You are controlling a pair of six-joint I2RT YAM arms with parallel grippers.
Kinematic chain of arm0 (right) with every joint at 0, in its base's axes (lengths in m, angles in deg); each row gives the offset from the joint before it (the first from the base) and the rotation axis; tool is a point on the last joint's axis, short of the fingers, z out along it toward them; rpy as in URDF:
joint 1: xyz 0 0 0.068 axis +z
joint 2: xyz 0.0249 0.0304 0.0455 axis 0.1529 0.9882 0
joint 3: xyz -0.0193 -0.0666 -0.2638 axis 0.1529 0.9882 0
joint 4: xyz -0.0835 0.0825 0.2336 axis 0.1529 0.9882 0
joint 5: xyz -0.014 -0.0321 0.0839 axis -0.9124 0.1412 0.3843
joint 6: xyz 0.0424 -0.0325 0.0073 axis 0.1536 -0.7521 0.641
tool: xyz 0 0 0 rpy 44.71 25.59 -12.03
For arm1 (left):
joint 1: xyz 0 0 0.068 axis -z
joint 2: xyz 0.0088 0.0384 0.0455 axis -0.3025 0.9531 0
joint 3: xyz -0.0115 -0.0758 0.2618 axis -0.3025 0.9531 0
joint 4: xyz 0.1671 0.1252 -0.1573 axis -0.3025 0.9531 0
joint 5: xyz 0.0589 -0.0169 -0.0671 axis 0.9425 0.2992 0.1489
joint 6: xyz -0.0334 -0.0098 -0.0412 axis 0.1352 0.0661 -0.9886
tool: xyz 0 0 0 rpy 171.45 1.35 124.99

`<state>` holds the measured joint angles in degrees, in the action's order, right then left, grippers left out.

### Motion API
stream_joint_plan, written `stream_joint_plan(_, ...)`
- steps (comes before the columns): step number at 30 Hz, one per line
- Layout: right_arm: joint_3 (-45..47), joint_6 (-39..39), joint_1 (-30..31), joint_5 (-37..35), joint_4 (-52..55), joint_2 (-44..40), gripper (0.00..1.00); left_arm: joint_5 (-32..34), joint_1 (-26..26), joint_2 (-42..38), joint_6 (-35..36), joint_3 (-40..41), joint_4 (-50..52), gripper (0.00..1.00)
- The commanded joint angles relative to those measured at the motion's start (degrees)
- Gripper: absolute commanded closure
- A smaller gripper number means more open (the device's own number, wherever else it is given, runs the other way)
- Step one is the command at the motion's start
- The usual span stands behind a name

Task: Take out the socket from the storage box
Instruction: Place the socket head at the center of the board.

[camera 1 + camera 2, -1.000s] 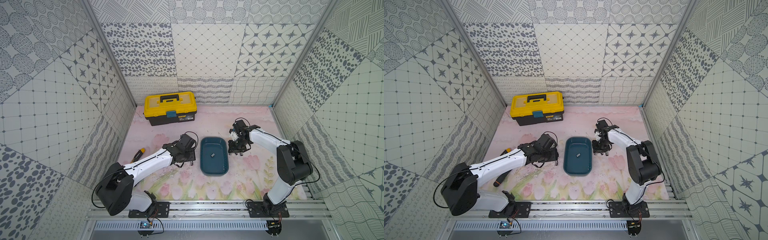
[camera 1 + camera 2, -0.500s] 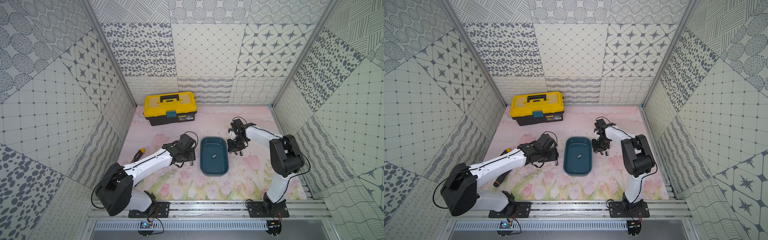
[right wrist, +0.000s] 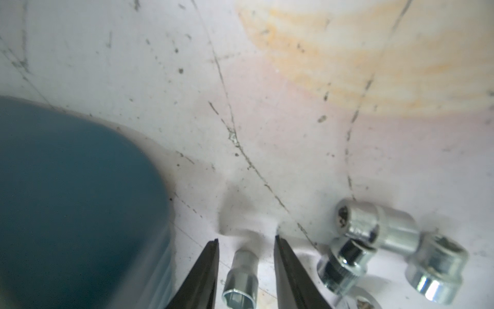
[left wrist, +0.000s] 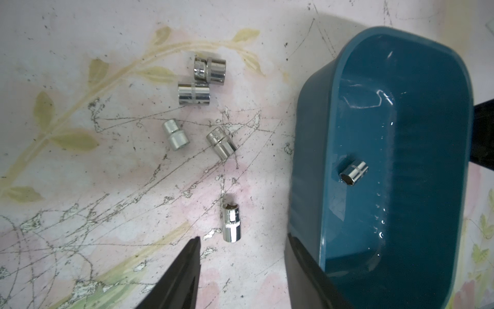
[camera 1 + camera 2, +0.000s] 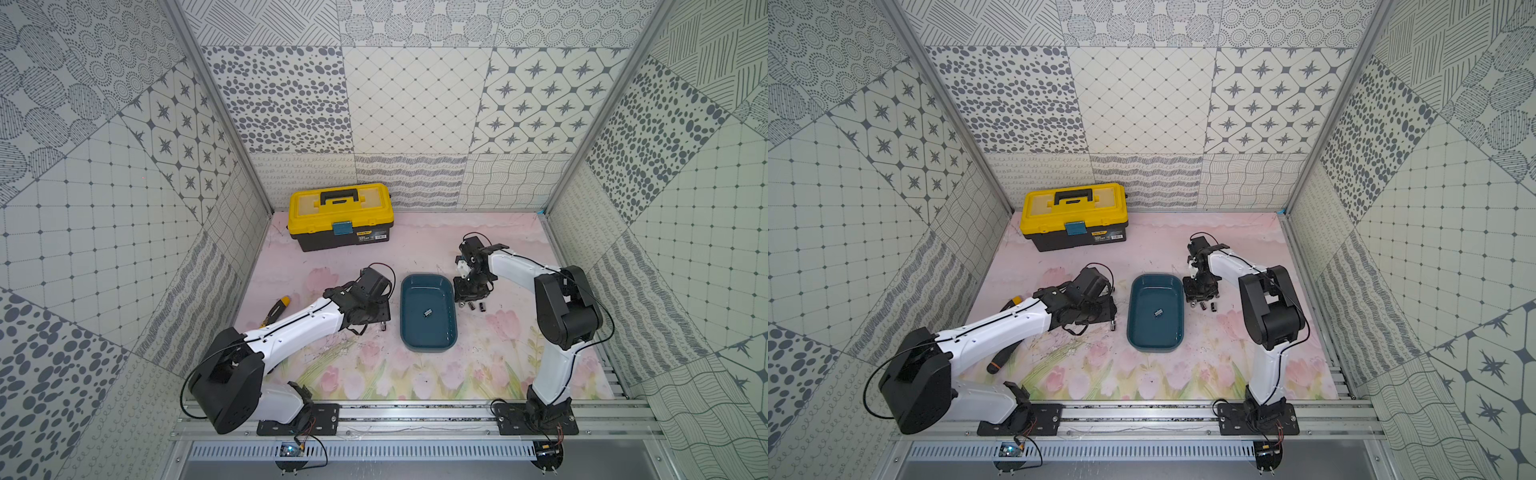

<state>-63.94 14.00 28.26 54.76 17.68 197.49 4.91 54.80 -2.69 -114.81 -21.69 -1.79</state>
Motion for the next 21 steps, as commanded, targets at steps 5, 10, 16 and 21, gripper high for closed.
stream_joint_plan(5,-1.3,-0.3,-0.4,-0.5,1.8,-6.2,0.57,-1.9,0.5,-0.4,4.1,-5.5,2.6,0.45)
stream_joint_plan(10,-0.6,0.4,-0.7,0.2,2.9,-12.3,0.56,-4.9,2.9,2.8,9.9,-13.0,4.2,0.45)
stream_joint_plan(16,1.4,1.5,-1.1,2.0,3.0,-20.4,0.54,-9.4,7.0,10.2,17.4,-22.4,5.9,0.45)
stream_joint_plan(21,4.0,2.8,-1.4,2.4,2.7,-26.7,0.53,-10.4,10.1,18.7,22.1,-29.9,9.7,0.45)
